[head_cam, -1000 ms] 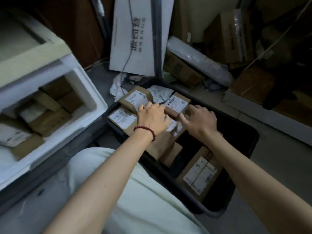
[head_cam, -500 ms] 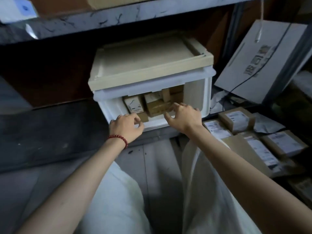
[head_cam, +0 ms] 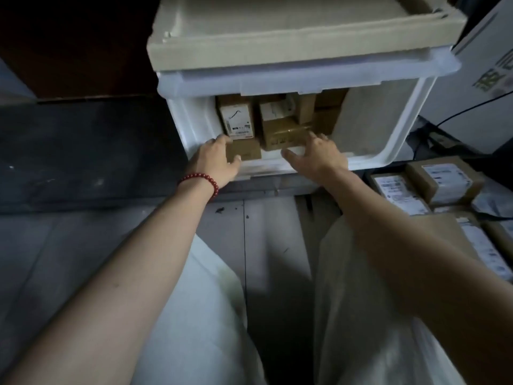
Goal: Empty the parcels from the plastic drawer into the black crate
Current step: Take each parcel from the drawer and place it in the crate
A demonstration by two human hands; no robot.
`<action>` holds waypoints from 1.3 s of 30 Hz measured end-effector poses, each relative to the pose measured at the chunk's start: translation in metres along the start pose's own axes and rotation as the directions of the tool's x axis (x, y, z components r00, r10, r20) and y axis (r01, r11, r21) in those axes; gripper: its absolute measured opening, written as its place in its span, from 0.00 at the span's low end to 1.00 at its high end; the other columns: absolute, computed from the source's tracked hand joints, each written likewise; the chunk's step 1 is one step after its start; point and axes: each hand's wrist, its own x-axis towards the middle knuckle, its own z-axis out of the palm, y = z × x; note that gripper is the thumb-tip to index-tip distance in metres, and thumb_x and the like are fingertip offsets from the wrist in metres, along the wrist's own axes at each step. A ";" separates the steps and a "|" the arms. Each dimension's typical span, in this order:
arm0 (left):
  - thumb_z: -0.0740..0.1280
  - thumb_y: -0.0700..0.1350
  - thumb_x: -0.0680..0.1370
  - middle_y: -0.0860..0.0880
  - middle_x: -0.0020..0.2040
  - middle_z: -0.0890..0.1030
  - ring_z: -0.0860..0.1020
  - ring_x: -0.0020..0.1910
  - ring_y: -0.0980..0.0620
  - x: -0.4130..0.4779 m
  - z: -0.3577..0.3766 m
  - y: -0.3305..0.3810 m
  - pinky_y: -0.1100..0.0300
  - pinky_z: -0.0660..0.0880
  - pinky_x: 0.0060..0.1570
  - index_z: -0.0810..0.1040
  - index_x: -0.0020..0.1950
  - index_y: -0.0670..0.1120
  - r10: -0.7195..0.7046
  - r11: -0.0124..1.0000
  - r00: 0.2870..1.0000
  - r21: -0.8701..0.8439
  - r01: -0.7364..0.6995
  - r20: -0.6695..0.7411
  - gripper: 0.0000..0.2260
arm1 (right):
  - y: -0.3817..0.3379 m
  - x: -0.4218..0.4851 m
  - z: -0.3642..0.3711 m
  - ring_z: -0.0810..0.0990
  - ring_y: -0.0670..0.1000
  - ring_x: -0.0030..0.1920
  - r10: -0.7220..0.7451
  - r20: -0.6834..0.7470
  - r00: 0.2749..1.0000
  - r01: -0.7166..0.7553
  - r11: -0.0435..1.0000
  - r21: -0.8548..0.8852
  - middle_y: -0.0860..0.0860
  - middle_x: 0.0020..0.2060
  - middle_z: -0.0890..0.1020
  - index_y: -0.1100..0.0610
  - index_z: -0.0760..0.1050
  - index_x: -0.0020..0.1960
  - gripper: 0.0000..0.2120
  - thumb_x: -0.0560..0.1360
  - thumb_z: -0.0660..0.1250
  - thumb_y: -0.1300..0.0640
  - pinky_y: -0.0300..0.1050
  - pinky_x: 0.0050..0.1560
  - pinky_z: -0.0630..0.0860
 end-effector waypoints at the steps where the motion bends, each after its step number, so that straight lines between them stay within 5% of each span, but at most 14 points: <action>1: 0.65 0.48 0.79 0.43 0.66 0.74 0.73 0.64 0.44 0.010 0.008 0.002 0.54 0.70 0.60 0.68 0.71 0.45 0.001 1.000 1.000 -0.012 -0.001 0.006 0.22 | 0.004 0.012 0.001 0.69 0.60 0.67 0.018 0.012 1.000 -0.019 0.999 0.047 0.58 0.67 0.71 0.56 0.65 0.72 0.31 0.76 0.61 0.39 0.54 0.64 0.69; 7: 0.66 0.49 0.78 0.42 0.74 0.62 0.66 0.70 0.42 0.074 0.051 0.014 0.52 0.68 0.64 0.56 0.76 0.45 -0.024 0.998 1.000 -0.056 0.025 0.014 0.30 | 0.015 0.071 0.017 0.71 0.57 0.66 -0.017 0.006 1.000 0.015 0.955 0.297 0.56 0.66 0.73 0.54 0.66 0.72 0.24 0.78 0.63 0.49 0.48 0.66 0.67; 15: 0.65 0.51 0.78 0.42 0.76 0.54 0.60 0.73 0.40 0.132 0.067 -0.001 0.48 0.66 0.67 0.53 0.77 0.50 -0.122 0.991 0.990 0.052 0.126 -0.078 0.32 | 0.021 0.131 0.056 0.72 0.60 0.63 -0.127 -0.026 0.992 0.130 0.976 0.174 0.58 0.65 0.72 0.52 0.63 0.73 0.24 0.78 0.63 0.49 0.52 0.60 0.72; 20: 0.66 0.53 0.77 0.42 0.75 0.56 0.61 0.73 0.40 0.158 0.078 -0.014 0.46 0.66 0.69 0.52 0.77 0.50 -0.210 0.978 0.974 -0.040 0.207 -0.083 0.34 | 0.019 0.158 0.069 0.76 0.58 0.56 -0.170 -0.041 0.985 0.175 0.956 0.235 0.57 0.63 0.74 0.51 0.64 0.72 0.21 0.80 0.61 0.53 0.49 0.53 0.74; 23: 0.65 0.54 0.77 0.42 0.76 0.58 0.61 0.73 0.41 0.169 0.085 -0.014 0.46 0.64 0.70 0.52 0.77 0.50 -0.250 0.963 0.963 -0.128 0.237 -0.096 0.34 | 0.013 0.167 0.078 0.73 0.56 0.62 -0.153 -0.030 0.988 0.155 0.940 0.305 0.56 0.67 0.70 0.50 0.62 0.74 0.23 0.80 0.60 0.53 0.45 0.57 0.71; 27: 0.67 0.52 0.77 0.48 0.74 0.63 0.66 0.71 0.49 0.176 0.090 -0.009 0.65 0.71 0.57 0.51 0.78 0.49 -0.317 0.871 0.943 -0.425 0.248 -0.100 0.35 | 0.002 0.173 0.084 0.72 0.48 0.56 -0.140 0.046 0.989 0.109 0.905 0.412 0.53 0.68 0.70 0.49 0.58 0.76 0.24 0.81 0.59 0.56 0.38 0.51 0.69; 31: 0.68 0.51 0.77 0.47 0.75 0.64 0.65 0.72 0.48 0.184 0.090 -0.009 0.52 0.66 0.69 0.49 0.78 0.46 -0.360 0.782 0.930 -0.569 0.256 -0.075 0.37 | -0.012 0.180 0.081 0.72 0.49 0.63 -0.110 0.107 0.988 0.022 0.791 0.611 0.53 0.69 0.71 0.50 0.54 0.77 0.26 0.81 0.57 0.61 0.35 0.56 0.71; 34: 0.67 0.53 0.76 0.49 0.73 0.66 0.68 0.70 0.49 0.194 0.088 -0.011 0.49 0.68 0.68 0.57 0.76 0.48 -0.392 0.737 0.918 -0.618 0.275 -0.059 0.32 | -0.024 0.186 0.080 0.68 0.52 0.70 -0.131 0.120 0.984 0.016 0.738 0.674 0.52 0.71 0.67 0.49 0.54 0.77 0.27 0.81 0.57 0.62 0.33 0.55 0.68; 39: 0.64 0.56 0.77 0.51 0.70 0.71 0.71 0.67 0.50 0.197 0.093 -0.018 0.49 0.70 0.66 0.63 0.74 0.50 -0.358 0.761 0.932 -0.592 0.264 -0.045 0.28 | -0.038 0.192 0.086 0.71 0.48 0.63 -0.121 0.116 0.986 0.001 0.697 0.717 0.51 0.69 0.70 0.50 0.56 0.76 0.27 0.80 0.57 0.63 0.36 0.51 0.71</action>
